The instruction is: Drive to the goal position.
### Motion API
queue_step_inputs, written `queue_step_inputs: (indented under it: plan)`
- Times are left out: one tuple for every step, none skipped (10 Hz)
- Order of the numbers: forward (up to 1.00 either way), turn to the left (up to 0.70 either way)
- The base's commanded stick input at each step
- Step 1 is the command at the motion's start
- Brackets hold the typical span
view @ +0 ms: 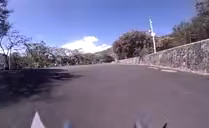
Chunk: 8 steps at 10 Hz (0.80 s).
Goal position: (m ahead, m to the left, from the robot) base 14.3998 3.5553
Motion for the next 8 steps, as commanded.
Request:
queue_step_inputs:
  plan:
    - [0.50,0.00]
    - [0.50,0.00]
    - [0.50,0.00]
    - [0.50,0.00]
    - [0.50,0.00]
    - [0.50,0.00]
    - [0.50,0.00]
    - [0.50,0.00]
